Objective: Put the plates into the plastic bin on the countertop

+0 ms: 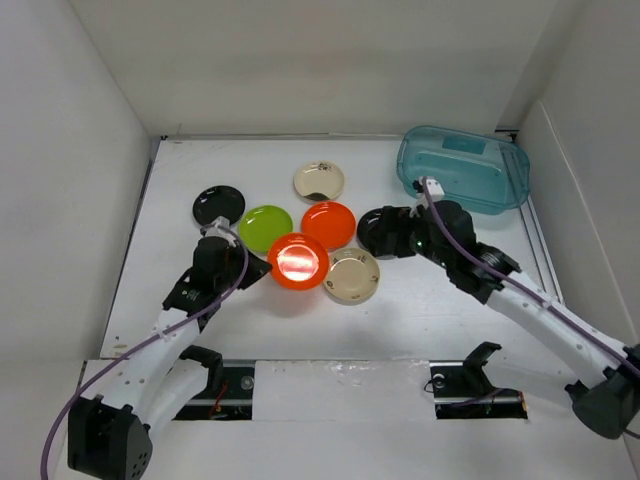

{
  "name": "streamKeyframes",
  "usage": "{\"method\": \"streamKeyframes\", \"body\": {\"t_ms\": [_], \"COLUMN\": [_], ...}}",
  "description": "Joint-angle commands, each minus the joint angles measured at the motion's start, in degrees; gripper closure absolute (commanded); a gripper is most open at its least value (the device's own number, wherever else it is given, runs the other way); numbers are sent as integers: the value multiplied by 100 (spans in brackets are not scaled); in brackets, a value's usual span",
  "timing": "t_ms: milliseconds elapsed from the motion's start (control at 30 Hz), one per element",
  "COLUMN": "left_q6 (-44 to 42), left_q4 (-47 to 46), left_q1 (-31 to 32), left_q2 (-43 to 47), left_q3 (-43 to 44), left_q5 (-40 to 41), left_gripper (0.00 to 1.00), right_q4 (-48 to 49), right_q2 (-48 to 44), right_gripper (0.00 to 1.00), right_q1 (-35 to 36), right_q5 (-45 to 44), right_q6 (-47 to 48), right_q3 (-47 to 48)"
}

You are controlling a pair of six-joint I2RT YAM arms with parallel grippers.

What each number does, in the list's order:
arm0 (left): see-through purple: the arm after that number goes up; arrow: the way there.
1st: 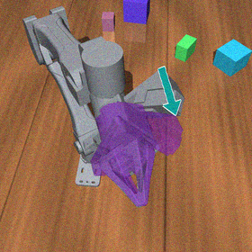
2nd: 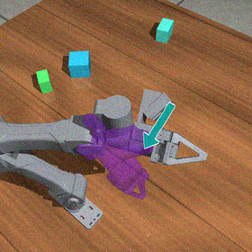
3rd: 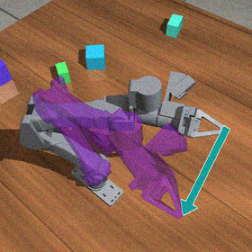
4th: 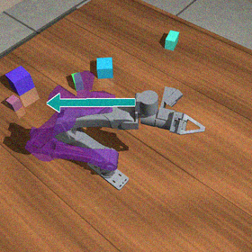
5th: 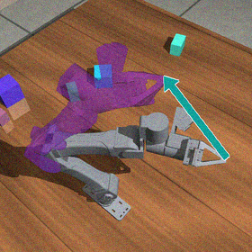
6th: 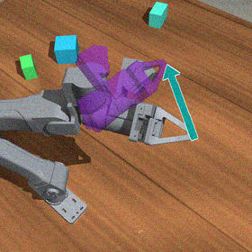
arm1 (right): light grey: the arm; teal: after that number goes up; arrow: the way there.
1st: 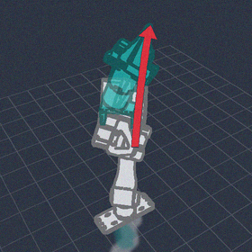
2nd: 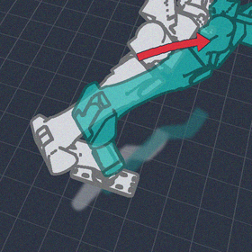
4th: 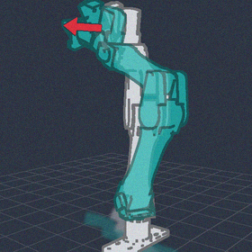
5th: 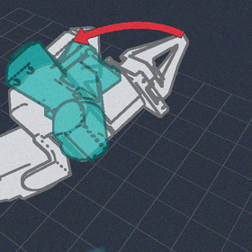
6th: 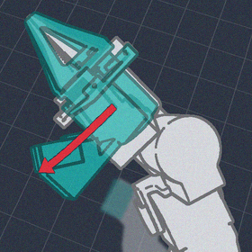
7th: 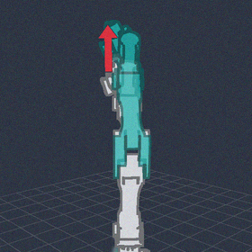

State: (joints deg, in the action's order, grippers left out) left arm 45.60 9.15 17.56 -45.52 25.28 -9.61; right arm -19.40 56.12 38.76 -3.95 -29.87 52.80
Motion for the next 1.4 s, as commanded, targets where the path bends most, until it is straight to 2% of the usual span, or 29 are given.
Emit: {"method": "streamKeyframes", "body": {"t_ms": [0,133,167,300,333,367,433,467,533,567,600,633,667,767,800,833,867,967,1000,1100,1133,1200,1233,1367], "left_q6": [-403,-605,-675,-886,-887,-948,-948,-948,-1010,-1010,-1010,-1010,-949,-887,-887,-887,-939,-1097,-1158,-1484,-1554,-1703,-1704,-1757], "left_q4": [-659,-913,-967,-967,-967,-1046,-1099,-1099,-1099,-1099,-1178,-1178,-1091,-530,-293,101,331,1051,1185,1528,1598,1660,1608,1477], "left_q1": [10,10,10,10,10,10,10,10,10,10,10,10,10,10,10,10,10,10,10,10,10,10,10,10], "left_q2": [9,-229,-230,-493,-563,-564,-616,-616,-669,-669,-730,-800,-801,-924,-924,-924,-924,-863,-862,-731,-731,-608,-607,-546], "left_q3": [688,1181,1251,1576,1646,1647,1647,1647,1647,1647,1647,1708,1709,2058,2182,2314,2585,2973,3183,3360,3361,3361,3109,2957], "left_q5": [-690,-1567,-1692,-2036,-2106,-2255,-2256,-2256,-2256,-2256,-2204,-2134,-2011,-1091,-783,-240,44,904,1056,1417,1522,1794,1891,1638], "left_gripper": [100,100,100,100,100,100,100,100,100,100,100,100,93,41,3,0,0,0,0,0,0,0,0,0], "right_q4": [1139,1683,1824,2457,2693,2783,3011,3082,3196,3249,3249,3249,3249,3249,3249,3249,3154,2934,2933,2767,2548,2485,2485,2291], "right_q2": [634,1365,1497,1981,2095,2096,2184,2245,2307,2377,2438,2439,2439,2387,2386,2386,2386,2666,2798,3553,3799,4476,4687,5540], "right_gripper": [0,1,1,7,9,19,24,38,59,75,100,100,100,100,100,100,100,100,100,100,100,100,100,100], "right_q1": [-141,-360,-361,-361,-361,-361,-413,-474,-536,-536,-536,-589,-641,-956,-1098,-1282,-1684,-2319,-2712,-3163,-3391,-3629,-3839,-4025], "right_q5": [841,1737,2166,2889,2943,3004,3206,3285,3478,3479,3479,3479,3479,2833,2620,2401,1972,1240,908,423,316,368,551,553], "right_q6": [244,543,543,421,359,289,228,227,157,78,-9,-10,-71,-335,-405,-589,-695,-1082,-1152,-1293,-1294,-1346,-1442,-1443], "right_q3": [-41,-93,-94,-94,-94,-146,-147,-147,-147,-147,-147,-95,-94,-94,-33,-32,159,537,678,1416,1905,2304,2627,3419]}}
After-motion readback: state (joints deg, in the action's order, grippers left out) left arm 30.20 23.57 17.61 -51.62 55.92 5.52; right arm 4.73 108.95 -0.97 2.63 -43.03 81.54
